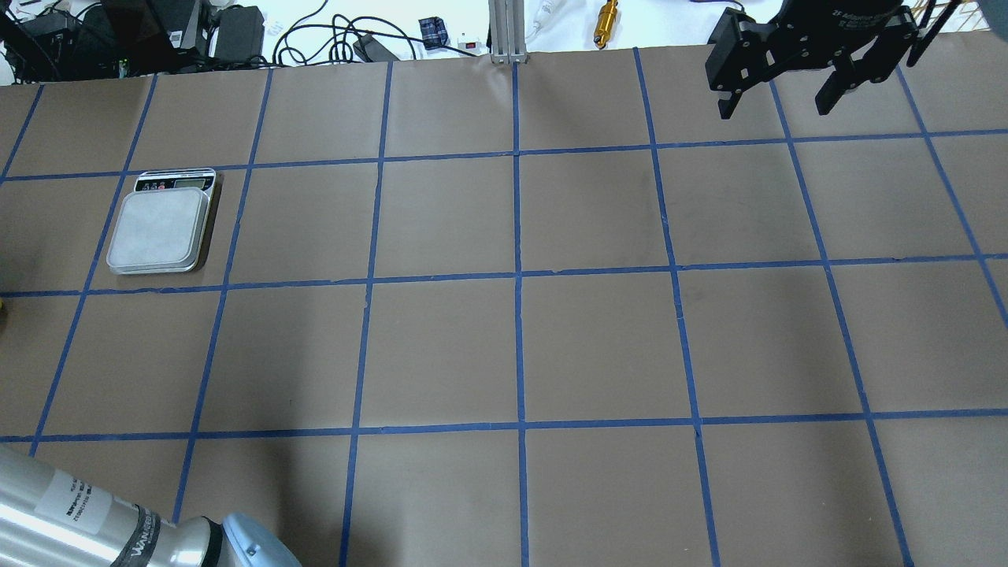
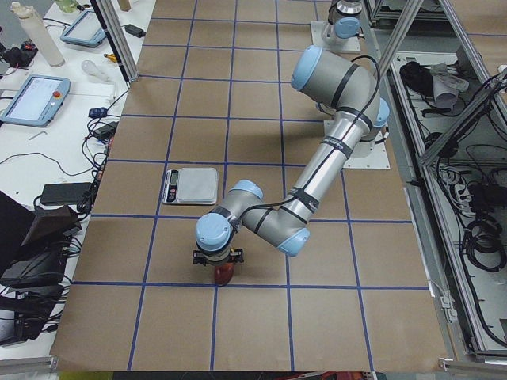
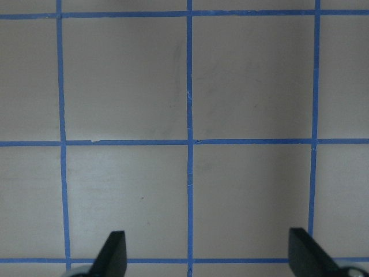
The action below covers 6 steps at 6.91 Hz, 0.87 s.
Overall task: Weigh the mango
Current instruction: 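Lower the left gripper onto the red-yellow mango and close on it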
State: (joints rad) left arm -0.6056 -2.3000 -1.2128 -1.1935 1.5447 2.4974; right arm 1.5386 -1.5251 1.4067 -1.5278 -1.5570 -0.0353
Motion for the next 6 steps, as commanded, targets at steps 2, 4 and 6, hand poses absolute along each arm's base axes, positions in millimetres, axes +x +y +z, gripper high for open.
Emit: trace_targets --ticks 2,4,6 --pt "537 -532 182 2264 2266 -43 100 118 -520 541 -6 3128 -118 100" --pt "540 -532 172 2250 2246 -16 100 118 -520 541 -6 3128 -118 100" --pt "541 -533 166 2243 2243 -9 100 118 -520 541 -6 3128 -118 100"
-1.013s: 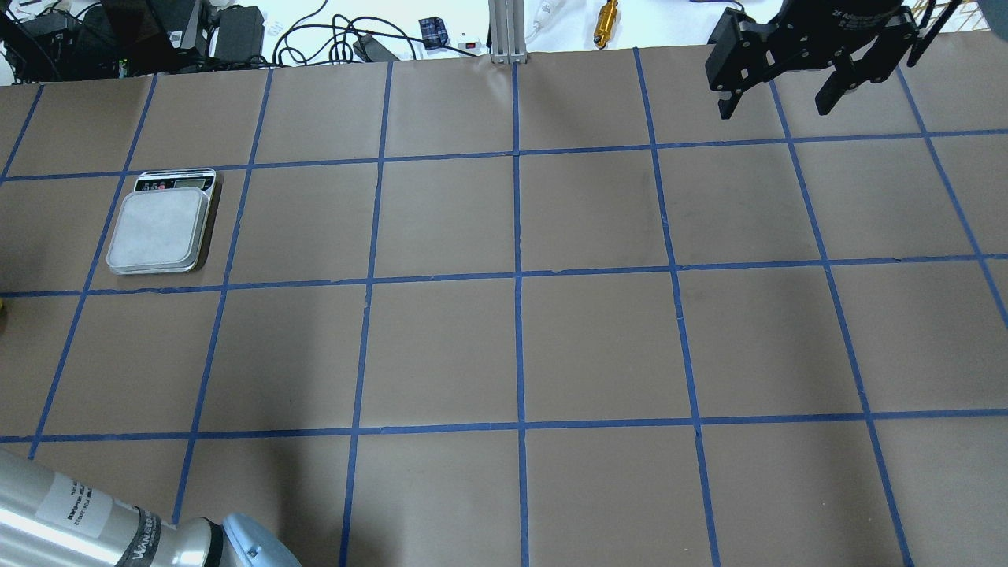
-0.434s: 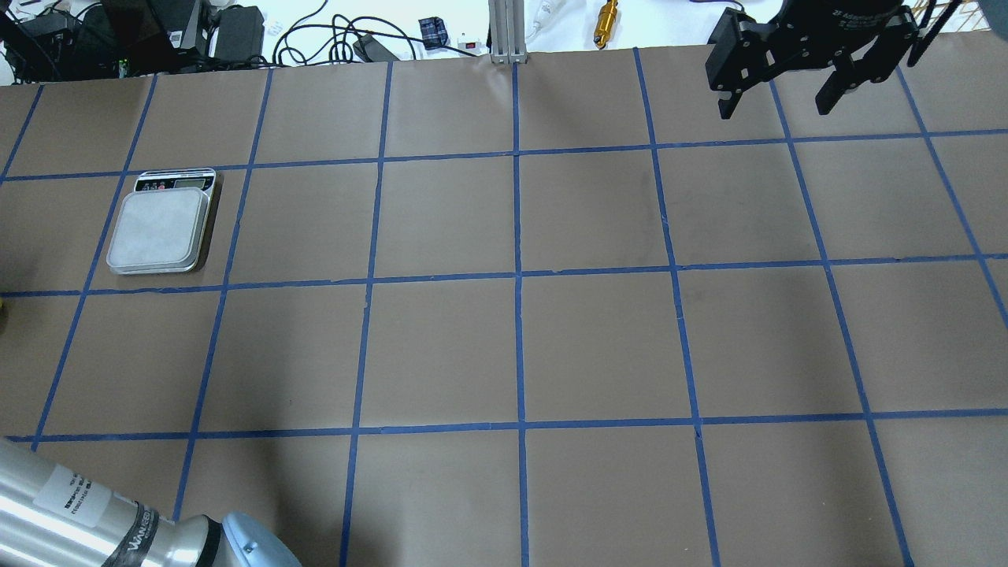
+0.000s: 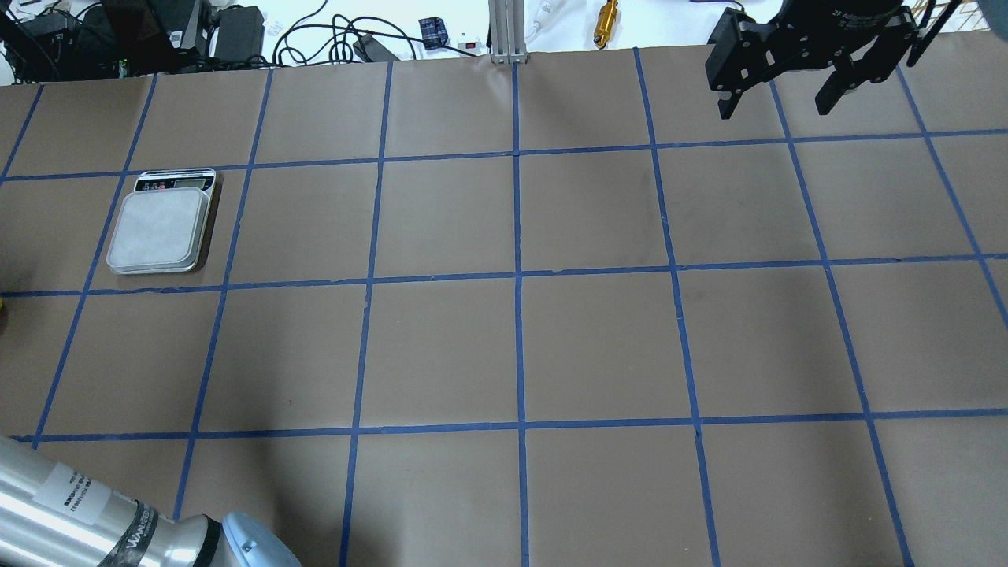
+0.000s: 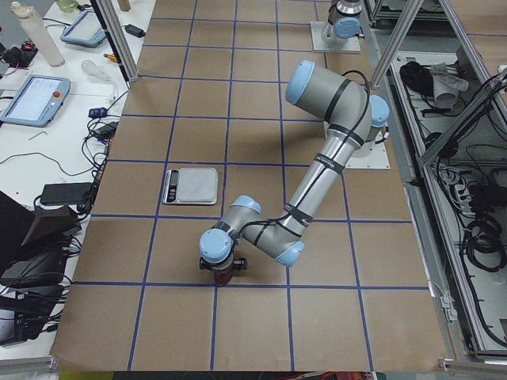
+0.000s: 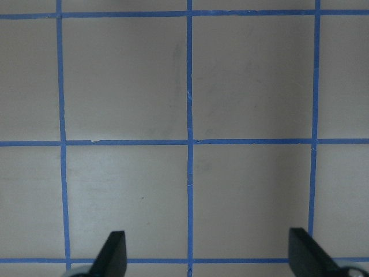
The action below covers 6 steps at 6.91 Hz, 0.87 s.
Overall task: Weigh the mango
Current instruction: 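Lift the mango with the left gripper and carry it over the scale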
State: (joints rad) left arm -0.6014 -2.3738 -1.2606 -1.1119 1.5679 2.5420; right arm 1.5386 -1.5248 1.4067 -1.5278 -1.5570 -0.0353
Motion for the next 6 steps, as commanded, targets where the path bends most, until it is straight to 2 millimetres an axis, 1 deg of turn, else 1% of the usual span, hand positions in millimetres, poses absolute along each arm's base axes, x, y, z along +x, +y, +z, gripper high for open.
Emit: trace_targets --ticks 1,2,3,4,5,6 --pt "541 -533 169 -2202 -2202 8 84 118 -519 542 -6 3127 -121 100" --pt "540 -533 174 -2214 -2201 16 48 118 -519 542 -6 3128 -121 100" --pt "538 -531 175 -2214 -2200 13 22 118 -520 541 -6 3128 -118 100" --pt "534 -529 184 -2218 -2205 12 5 118 -519 542 -6 3127 -121 100" --pt "530 -531 208 -2241 -2217 2 0 118 -519 542 -6 3127 -121 100" --pt "513 -542 242 -2290 -2211 -11 0 118 -520 541 -6 3127 -118 100"
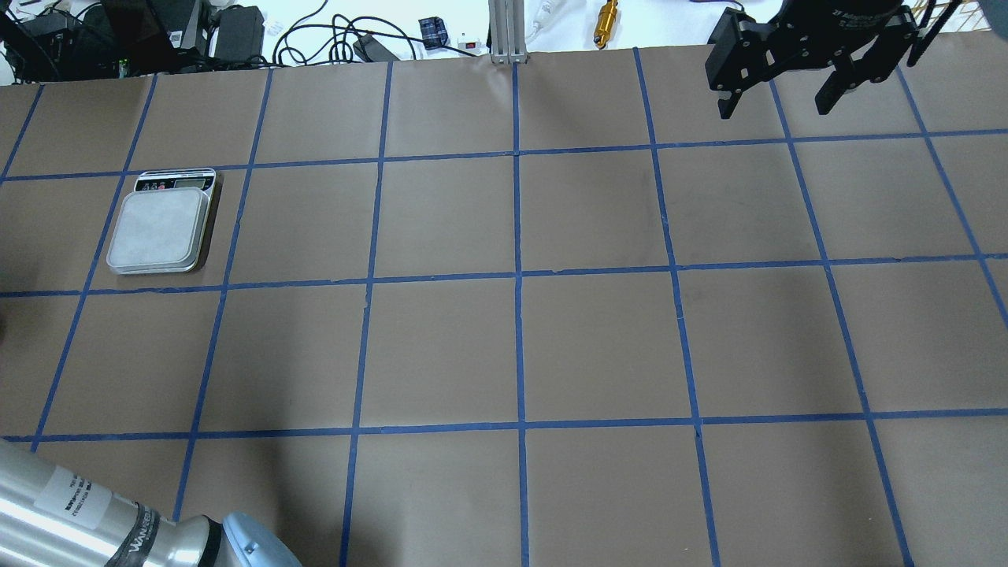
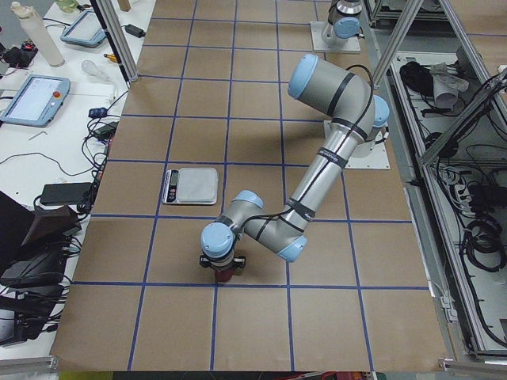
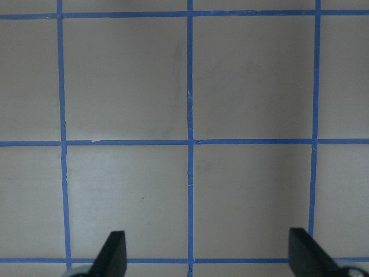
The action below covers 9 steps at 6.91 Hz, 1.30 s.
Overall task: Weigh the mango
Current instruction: 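Lift the mango with the left gripper and carry it over the scale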
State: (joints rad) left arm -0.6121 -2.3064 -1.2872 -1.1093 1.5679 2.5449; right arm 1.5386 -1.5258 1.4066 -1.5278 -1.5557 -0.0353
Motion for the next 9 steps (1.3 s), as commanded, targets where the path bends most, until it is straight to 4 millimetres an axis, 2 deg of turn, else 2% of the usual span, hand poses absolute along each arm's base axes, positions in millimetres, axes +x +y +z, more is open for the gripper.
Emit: trace_targets --ticks 1,2,3,5,6,7,8,9 --pt "478 -561 266 -2314 -2170 -2 0 117 -520 542 -3 3127 -121 100" --pt "438 -584 283 -2362 -2138 -4 0 118 -519 542 -6 3128 -121 100" --pt "398 -598 294 -2350 -2159 14 0 118 -519 542 -6 3127 -121 100" --pt "323 -616 276 -2251 -2209 24 0 118 -520 541 -6 3127 -118 100" --pt "295 -629 272 -2236 -2229 26 0 118 -520 541 -6 3127 -118 100" --pt "277 -640 265 -2182 -2280 30 0 118 -519 542 -6 3127 -121 100" --pt "255 -646 251 -2158 -2280 24 0 118 -520 541 -6 3127 -118 100" --pt "249 -648 246 -2185 -2291 37 0 118 -520 541 -6 3128 -118 100"
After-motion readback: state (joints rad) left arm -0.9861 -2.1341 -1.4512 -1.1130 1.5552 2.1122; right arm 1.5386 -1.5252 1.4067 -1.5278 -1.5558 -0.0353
